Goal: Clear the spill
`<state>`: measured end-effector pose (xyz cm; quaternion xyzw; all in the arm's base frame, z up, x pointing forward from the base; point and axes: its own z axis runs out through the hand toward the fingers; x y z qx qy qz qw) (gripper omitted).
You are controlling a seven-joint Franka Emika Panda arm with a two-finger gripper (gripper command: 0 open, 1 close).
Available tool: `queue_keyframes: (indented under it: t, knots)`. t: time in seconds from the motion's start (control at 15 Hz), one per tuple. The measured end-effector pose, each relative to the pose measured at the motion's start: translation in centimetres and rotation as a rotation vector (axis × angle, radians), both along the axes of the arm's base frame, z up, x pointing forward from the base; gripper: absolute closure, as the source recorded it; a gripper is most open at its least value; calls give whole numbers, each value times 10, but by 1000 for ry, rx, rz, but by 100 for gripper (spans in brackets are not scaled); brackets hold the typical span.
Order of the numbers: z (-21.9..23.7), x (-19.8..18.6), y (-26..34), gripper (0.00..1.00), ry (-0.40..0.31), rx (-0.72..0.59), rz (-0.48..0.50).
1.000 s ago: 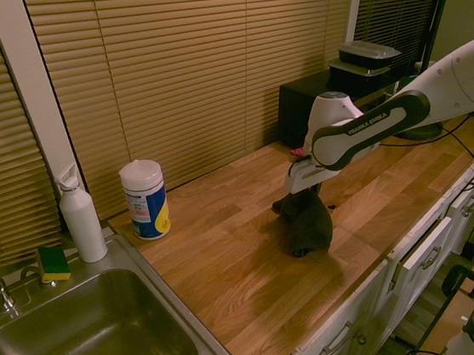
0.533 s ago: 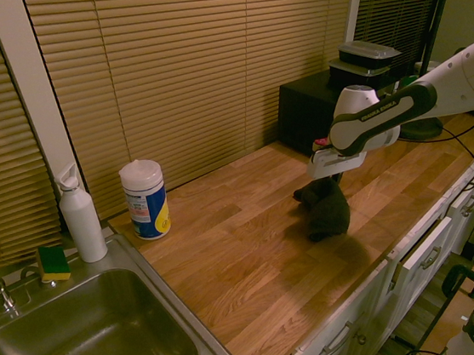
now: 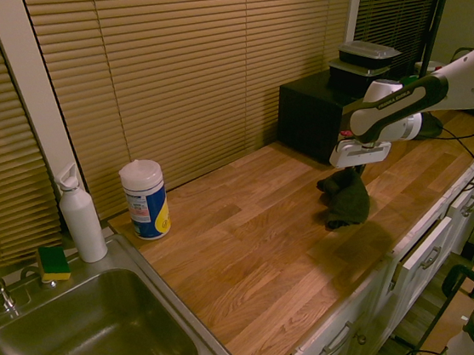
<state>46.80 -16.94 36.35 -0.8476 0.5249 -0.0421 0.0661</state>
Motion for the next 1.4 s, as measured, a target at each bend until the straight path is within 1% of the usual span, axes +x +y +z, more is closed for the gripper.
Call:
queue_keyframes:
  t: [0.27, 0.73, 1.0, 1.4]
  knots:
    - [11, 11, 57, 100, -3, -5, 88]
    - [13, 16, 194, 100, 6, -29, 234]
    - [18, 17, 269, 100, -4, -51, 288]
    - [11, 44, 350, 100, 0, -80, 355]
